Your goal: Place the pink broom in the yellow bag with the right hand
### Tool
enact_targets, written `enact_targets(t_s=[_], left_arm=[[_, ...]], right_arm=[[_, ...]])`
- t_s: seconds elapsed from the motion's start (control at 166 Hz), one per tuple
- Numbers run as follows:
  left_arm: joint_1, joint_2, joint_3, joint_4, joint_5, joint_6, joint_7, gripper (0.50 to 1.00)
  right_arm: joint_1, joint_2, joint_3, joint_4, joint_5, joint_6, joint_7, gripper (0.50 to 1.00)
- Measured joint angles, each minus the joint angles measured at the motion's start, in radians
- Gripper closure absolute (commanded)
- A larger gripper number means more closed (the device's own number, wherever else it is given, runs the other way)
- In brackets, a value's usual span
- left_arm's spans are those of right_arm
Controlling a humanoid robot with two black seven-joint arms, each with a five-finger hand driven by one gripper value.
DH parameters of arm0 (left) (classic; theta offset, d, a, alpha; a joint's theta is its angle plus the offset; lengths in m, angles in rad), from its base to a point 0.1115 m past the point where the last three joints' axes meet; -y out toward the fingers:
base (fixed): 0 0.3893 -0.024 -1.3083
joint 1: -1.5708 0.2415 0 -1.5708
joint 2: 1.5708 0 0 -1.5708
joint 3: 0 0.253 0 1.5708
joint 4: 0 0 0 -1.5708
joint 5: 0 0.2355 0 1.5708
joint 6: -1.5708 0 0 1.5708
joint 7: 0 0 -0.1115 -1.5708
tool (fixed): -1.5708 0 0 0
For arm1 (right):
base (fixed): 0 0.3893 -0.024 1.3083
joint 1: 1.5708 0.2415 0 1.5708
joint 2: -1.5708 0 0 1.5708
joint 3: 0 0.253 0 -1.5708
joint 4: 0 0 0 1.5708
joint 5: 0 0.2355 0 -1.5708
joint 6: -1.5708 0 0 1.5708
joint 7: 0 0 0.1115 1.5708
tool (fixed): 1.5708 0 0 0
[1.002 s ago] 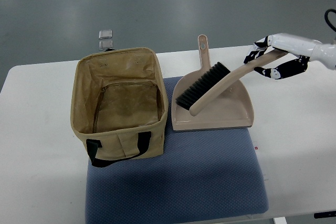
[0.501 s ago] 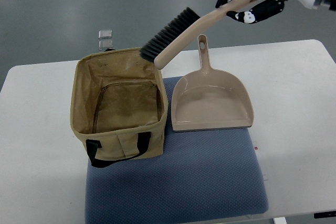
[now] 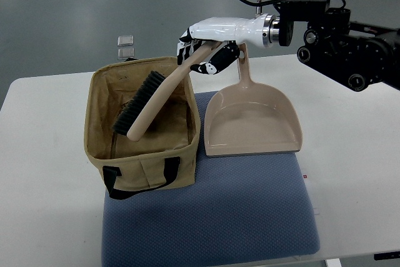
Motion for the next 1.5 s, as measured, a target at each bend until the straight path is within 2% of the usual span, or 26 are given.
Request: enact_targets(t_s=[0.127, 0.163, 0.205, 0.332, 0.386, 0.459, 0.634, 0.658, 0.809, 0.965, 1.201, 1.34, 1.502], left_arm=[[0.000, 0.000, 0.000, 0.000, 0.000, 0.000, 0.000, 0.500], [0.000, 0.000, 0.000, 0.000, 0.000, 0.000, 0.000, 0.500], [0.000, 0.000, 0.000, 0.000, 0.000, 0.000, 0.000, 0.500], [0.000, 0.000, 0.000, 0.000, 0.000, 0.000, 0.000, 0.500], [0.000, 0.000, 0.000, 0.000, 0.000, 0.000, 0.000, 0.500], [0.000, 0.000, 0.000, 0.000, 0.000, 0.000, 0.000, 0.500], [0.000, 0.000, 0.000, 0.000, 0.000, 0.000, 0.000, 0.500], [0.000, 0.000, 0.000, 0.000, 0.000, 0.000, 0.000, 0.500], [0.000, 0.000, 0.000, 0.000, 0.000, 0.000, 0.000, 0.500], [0.000, 0.000, 0.000, 0.000, 0.000, 0.000, 0.000, 0.500], [0.000, 0.000, 0.000, 0.000, 0.000, 0.000, 0.000, 0.500], [0.000, 0.000, 0.000, 0.000, 0.000, 0.000, 0.000, 0.500], [0.000, 0.000, 0.000, 0.000, 0.000, 0.000, 0.000, 0.500]], right_arm=[[-0.001, 0.027, -0.006, -0.015, -0.007, -0.002, -0.004, 1.000], [-0.003, 0.030, -0.008, -0.015, -0.008, -0.002, -0.004, 0.965], [-0.006, 0.035, -0.012, -0.016, -0.008, -0.002, -0.004, 0.946], [-0.010, 0.045, -0.014, -0.016, -0.003, -0.001, -0.004, 0.822], [-0.012, 0.049, -0.014, -0.016, -0.001, -0.001, -0.004, 0.807], [-0.014, 0.060, -0.014, -0.015, 0.001, 0.000, -0.004, 0.744], [-0.014, 0.066, -0.011, -0.012, 0.009, 0.000, -0.003, 0.701], [-0.013, 0.066, -0.009, -0.012, 0.010, 0.000, -0.003, 0.677], [-0.012, 0.050, 0.016, -0.010, 0.014, -0.004, 0.000, 0.607], [-0.041, 0.017, 0.105, -0.010, 0.015, -0.005, 0.003, 0.603], [-0.231, -0.027, 0.413, -0.018, 0.036, -0.003, 0.000, 0.603], [-0.346, -0.028, 0.571, -0.022, 0.188, -0.003, -0.002, 0.601], [-0.430, -0.028, 0.631, -0.071, 0.417, -0.036, -0.003, 0.593]])
